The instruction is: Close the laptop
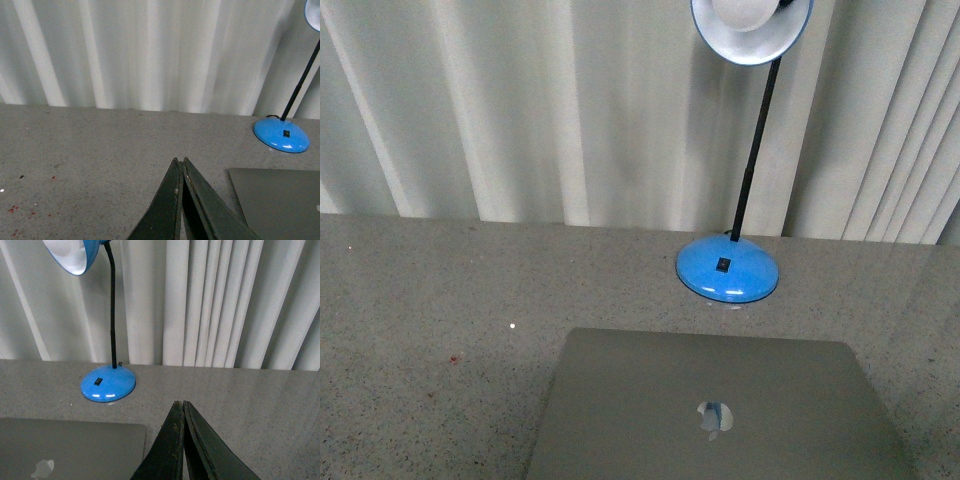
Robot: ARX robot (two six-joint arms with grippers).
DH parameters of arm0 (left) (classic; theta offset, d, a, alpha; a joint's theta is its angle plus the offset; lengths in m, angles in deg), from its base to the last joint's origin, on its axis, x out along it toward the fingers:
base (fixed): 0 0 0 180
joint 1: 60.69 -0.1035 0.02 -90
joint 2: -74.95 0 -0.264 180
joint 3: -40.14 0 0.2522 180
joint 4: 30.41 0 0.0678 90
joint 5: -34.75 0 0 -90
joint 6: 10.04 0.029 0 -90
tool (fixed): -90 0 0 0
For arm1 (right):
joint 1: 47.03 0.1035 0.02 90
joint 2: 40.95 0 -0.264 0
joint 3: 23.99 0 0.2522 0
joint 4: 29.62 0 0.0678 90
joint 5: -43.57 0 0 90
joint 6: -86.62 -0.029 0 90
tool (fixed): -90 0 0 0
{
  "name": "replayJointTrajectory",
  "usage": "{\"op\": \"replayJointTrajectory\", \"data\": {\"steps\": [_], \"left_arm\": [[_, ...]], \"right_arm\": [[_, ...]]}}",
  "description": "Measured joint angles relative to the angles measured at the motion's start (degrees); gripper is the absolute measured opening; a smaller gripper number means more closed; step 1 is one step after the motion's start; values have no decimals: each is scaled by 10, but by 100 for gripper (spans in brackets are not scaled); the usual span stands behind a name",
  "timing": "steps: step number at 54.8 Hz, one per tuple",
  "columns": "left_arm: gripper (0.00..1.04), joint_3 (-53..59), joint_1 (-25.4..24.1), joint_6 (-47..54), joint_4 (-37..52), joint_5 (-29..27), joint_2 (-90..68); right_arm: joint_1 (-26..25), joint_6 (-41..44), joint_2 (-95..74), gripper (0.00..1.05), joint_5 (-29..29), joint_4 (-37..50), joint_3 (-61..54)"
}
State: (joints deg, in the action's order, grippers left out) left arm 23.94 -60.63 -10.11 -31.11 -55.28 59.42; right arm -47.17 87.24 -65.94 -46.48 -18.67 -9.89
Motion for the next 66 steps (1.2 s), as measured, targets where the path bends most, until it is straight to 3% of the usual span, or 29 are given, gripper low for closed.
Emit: {"op": "replayJointTrajectory", "data": {"steps": [22,29,44,50,66], "left_arm": [[4,9,0,0,-30,0,57],[4,8,0,0,-126,0,137],[4,8,0,0,-130,0,153],[4,8,0,0,-130,0,153],[4,8,0,0,-130,0,154]], "right_arm": [[0,0,90,3,0,-87,0],[0,0,113,3,0,-108,0],[0,0,149,3,0,-146,0],[0,0,226,3,0,-240,0],[0,0,247,3,0,-247,0]]}}
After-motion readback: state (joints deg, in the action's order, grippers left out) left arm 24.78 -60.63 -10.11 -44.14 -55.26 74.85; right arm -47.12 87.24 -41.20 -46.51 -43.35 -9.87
